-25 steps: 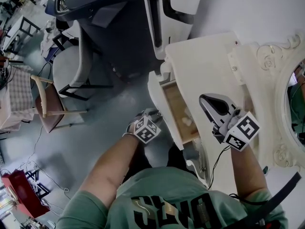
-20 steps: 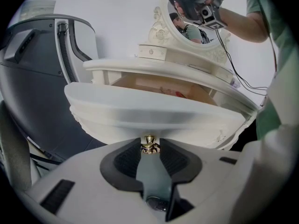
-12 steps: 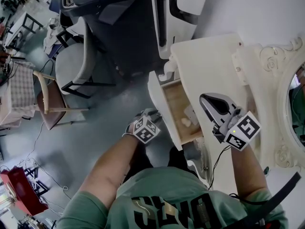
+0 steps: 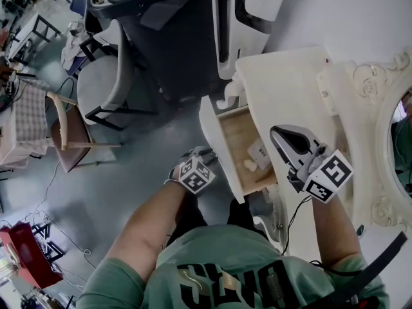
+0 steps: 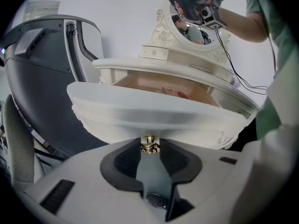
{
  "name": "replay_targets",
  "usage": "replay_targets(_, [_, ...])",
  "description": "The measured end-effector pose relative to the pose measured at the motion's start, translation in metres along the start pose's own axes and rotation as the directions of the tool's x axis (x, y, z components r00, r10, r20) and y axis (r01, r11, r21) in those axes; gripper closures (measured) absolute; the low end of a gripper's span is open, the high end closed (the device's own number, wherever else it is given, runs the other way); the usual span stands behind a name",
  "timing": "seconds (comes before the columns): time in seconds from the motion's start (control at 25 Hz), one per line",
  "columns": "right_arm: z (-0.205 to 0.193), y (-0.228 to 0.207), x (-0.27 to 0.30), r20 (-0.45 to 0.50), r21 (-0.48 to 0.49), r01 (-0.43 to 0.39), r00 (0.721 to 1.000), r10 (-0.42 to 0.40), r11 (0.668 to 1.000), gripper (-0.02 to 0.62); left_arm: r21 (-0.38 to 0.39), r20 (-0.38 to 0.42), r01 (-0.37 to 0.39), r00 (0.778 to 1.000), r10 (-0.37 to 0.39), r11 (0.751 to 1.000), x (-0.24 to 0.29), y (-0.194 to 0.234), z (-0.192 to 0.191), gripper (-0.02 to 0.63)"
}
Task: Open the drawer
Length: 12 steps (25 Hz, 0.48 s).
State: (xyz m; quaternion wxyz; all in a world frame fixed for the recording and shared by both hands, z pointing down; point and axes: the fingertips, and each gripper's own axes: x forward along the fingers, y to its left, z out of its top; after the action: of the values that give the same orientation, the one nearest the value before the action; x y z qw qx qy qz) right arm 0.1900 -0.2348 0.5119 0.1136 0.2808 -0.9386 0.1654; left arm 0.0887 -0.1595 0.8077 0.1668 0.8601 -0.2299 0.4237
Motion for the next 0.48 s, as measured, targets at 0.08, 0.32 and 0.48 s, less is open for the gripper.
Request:
replay_targets(0.08, [0.000,0.003,0.002,-0.002,-0.001,-0.003,1.000,0.003,1.000,0.584,-0.001,0.000,-0.001,1.000,0.001,1.000,-0.002,0.000,-0.003,0.474])
replay_targets(0.32, [0.002,0.010,0.008,-0.003,-0.008,-0.014,1.000,0.014,1.000,0.584,-0.009,0.002,-0.010,1.000,0.010,1.000,-0.009,0.002,-0.010,0.474])
replay_targets(0.48, [0.002,0.015,0.011,-0.006,-0.013,-0.019,1.000,0.019,1.000,0.584,-0.012,0.001,-0.018,1.000,0.018,1.000,-0.013,0.004,-0.016,0.474])
